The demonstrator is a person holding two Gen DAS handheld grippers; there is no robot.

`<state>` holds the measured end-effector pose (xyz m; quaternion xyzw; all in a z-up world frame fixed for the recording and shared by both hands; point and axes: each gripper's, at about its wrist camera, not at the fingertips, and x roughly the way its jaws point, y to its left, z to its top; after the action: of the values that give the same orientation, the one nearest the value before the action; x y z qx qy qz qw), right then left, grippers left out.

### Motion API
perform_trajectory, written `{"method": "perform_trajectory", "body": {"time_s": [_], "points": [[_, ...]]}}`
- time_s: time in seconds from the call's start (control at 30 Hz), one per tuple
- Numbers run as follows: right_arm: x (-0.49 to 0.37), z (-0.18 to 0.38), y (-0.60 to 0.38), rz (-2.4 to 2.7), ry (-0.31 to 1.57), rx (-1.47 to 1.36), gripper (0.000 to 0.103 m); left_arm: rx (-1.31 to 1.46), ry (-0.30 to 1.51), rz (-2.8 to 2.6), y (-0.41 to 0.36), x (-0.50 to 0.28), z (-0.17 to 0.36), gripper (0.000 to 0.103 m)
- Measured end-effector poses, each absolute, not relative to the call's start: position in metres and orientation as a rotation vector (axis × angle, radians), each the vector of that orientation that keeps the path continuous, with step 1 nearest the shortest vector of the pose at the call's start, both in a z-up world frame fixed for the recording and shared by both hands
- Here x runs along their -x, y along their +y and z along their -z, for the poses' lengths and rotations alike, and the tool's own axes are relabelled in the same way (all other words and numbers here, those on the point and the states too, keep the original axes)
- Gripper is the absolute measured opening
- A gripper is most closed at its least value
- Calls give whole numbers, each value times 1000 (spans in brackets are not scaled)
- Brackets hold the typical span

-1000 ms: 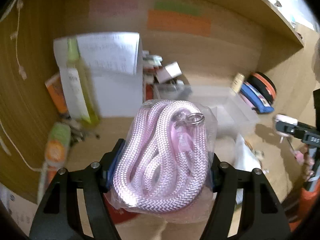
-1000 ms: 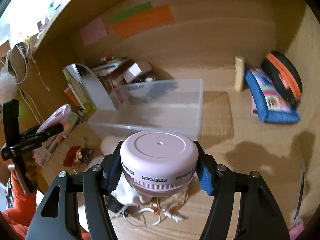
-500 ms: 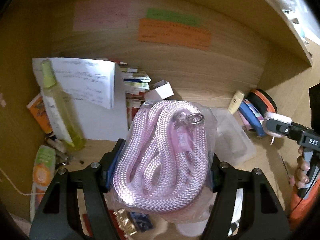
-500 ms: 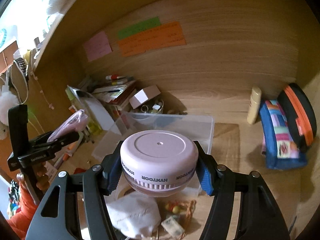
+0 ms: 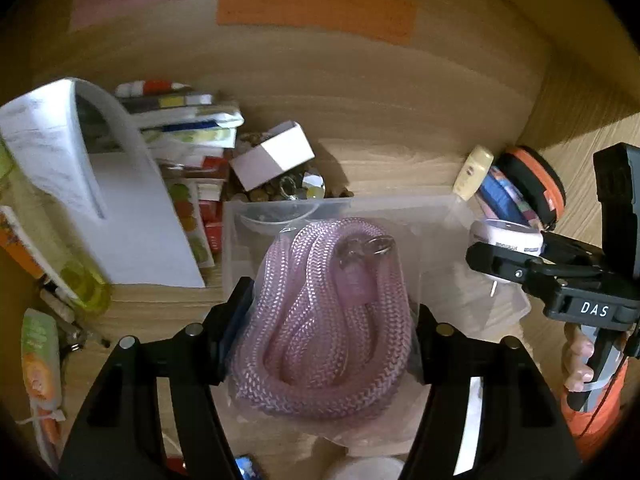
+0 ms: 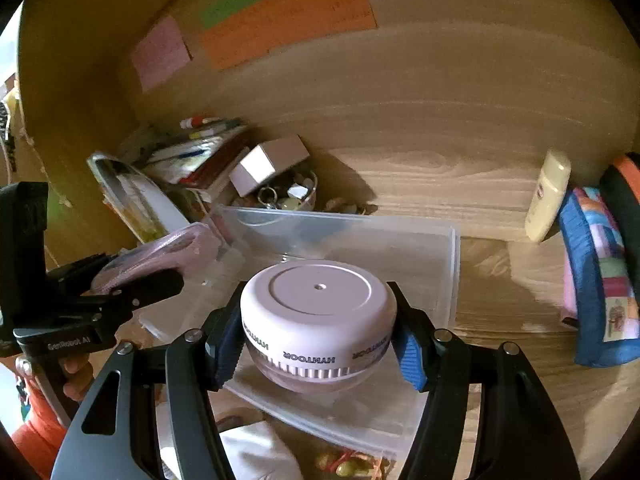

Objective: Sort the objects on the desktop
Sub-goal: 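Carry both items into the clear plastic box and open both tools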

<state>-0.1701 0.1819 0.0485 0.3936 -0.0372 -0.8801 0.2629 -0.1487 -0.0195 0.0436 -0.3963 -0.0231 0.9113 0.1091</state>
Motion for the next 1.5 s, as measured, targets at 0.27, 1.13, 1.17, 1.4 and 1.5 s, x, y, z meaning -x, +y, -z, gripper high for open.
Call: {"method": "perform_trajectory", "body": {"time_s": [0.27, 1.13, 1.17, 1.4, 1.5], "points": [[180, -27, 173, 2387, -19, -1138, 60, 1213, -42, -2634, -4, 171, -21, 64], [173, -19, 153, 2453, 187, -1115, 74, 1224, 54, -2633, 11, 172, -2, 66], [172, -21, 154, 2456, 185, -1103, 74, 1229, 54, -2629, 12, 172, -3, 66], [159, -42, 165, 2524, 133, -1012, 79, 1218, 94, -2639, 15, 161, -22, 68], [152, -56, 172, 2529, 81, -977, 80, 1173, 97, -2679, 10, 149, -37, 78]]}}
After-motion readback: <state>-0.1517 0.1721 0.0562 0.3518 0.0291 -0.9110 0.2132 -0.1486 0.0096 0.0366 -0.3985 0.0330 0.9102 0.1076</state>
